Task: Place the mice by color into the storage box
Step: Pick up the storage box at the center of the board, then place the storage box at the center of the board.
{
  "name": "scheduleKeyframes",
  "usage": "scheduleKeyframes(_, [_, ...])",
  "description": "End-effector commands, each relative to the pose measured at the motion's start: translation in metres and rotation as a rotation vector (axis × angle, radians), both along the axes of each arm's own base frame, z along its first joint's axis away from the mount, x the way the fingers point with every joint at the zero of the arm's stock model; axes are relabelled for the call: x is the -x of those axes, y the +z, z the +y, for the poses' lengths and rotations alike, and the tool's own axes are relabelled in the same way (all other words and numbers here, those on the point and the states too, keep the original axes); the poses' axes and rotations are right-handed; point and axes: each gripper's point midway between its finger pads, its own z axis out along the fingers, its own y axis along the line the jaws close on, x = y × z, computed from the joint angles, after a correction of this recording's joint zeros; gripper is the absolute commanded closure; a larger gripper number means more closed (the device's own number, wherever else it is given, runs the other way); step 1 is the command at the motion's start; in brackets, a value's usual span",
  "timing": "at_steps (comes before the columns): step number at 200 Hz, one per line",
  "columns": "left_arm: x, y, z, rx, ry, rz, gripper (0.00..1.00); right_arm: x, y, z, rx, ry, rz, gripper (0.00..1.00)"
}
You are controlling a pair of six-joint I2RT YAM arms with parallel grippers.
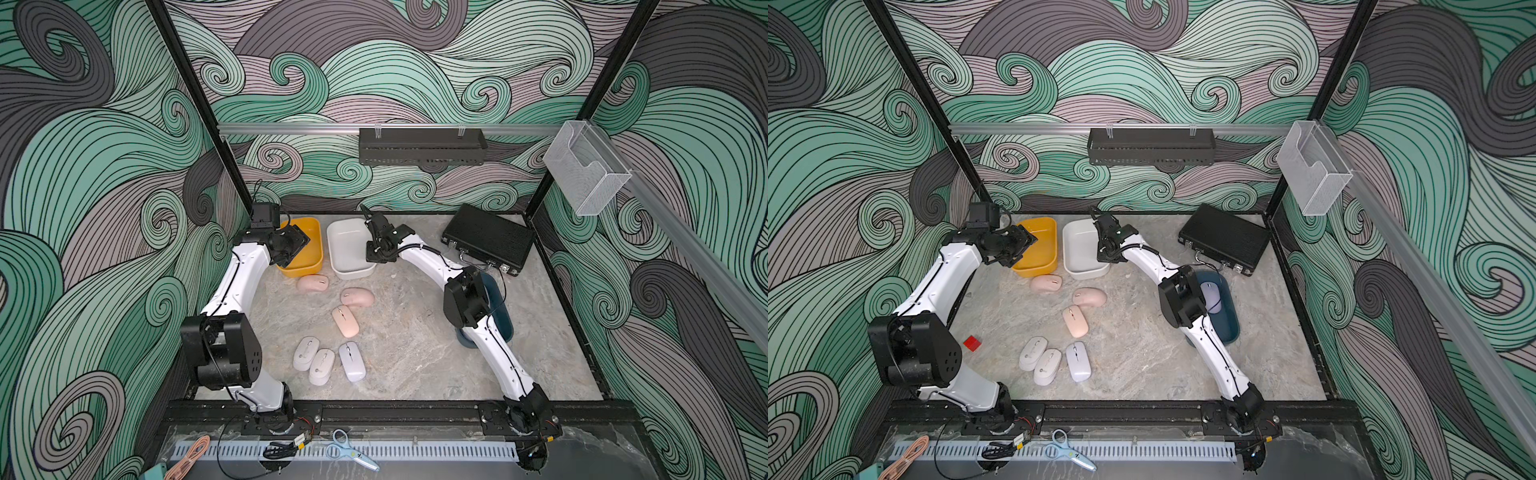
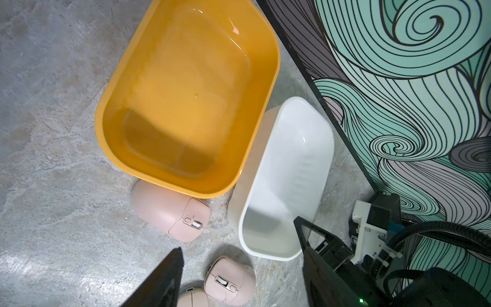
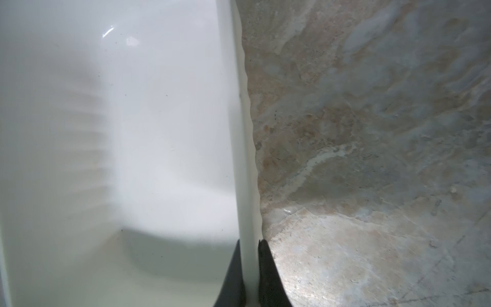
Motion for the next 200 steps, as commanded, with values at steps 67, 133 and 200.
scheduleKeyframes(67, [-0.009,0.0,-0.022,0.094,-0.087,-0.031,0.3,0.037,0.096,-0.08,0.077,-0.022,-0.113,1.0])
scheduleKeyframes(133, [-0.005,-0.006,-0.118,0.208,-0.378,-0.029,0.3,0.175,0.062,-0.163,0.167,-0.05,0.029,1.0])
scheduleKeyframes(200, [0.014,-0.011,-0.166,0.123,-0.511,-0.007,0.29,0.242,0.025,-0.191,0.216,-0.098,0.115,1.0])
